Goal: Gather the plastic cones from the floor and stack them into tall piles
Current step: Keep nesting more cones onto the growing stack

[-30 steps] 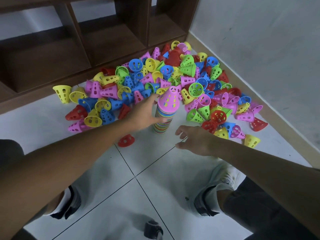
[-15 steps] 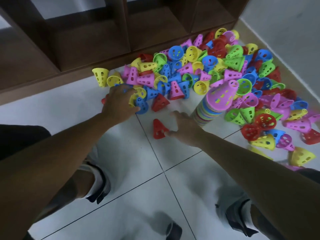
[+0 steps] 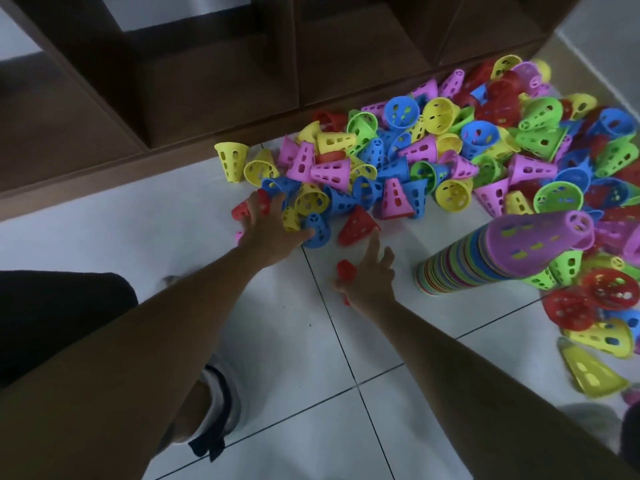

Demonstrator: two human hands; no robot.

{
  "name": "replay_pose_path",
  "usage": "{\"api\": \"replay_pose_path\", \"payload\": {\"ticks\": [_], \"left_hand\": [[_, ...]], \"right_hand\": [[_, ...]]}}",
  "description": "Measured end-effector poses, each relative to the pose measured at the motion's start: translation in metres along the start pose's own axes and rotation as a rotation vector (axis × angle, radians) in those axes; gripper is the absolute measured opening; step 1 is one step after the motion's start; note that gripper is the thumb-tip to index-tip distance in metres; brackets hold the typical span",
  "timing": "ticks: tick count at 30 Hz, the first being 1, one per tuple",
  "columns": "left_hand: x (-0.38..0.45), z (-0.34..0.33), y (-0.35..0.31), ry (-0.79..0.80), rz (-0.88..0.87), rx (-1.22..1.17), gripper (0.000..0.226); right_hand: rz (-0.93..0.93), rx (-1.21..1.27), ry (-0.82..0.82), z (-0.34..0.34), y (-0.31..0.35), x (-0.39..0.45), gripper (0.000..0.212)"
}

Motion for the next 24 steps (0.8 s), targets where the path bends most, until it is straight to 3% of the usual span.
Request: {"api": "replay_pose_path", "payload": {"ticks": [4, 8, 13, 17, 24], "left_hand": [[0.004, -0.008, -0.008, -0.021, 0.039, 0.026, 0.092], [0.007, -0.014, -0.017, -0.034, 0.095, 0.019, 0.09], [0.014, -0.021, -0.021, -0.099, 0.146, 0.054, 0.091], [0.018, -0.018, -0.021, -0.162, 0.131, 0.079, 0.07], [0.021, -0.022, -0.016, -0.109, 0.095, 0.241, 0.062]], "right_hand": [[0.194, -0.005, -0.14, 0.001, -0.002, 0.015, 0.088], [0.275, -0.059, -0.193, 0.01, 0.001, 0.032, 0.101], [0.373, -0.141, -0.126, 0.019, 0.012, 0.047, 0.098], [0.408, -0.177, -0.009, 0.015, 0.011, 0.056, 0.093], [0.399, -0.131, 0.082, 0.009, 0.014, 0.059, 0.082]]}}
Point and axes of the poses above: each hand's wrist, its own x-axis towards the middle knuckle, its own z-axis out of the back of the hand, y = z × x, the point moved 3 cm from there along x, towards the middle knuckle, and after that the axes turned 8 degrees about x, right-handed, at the moved point
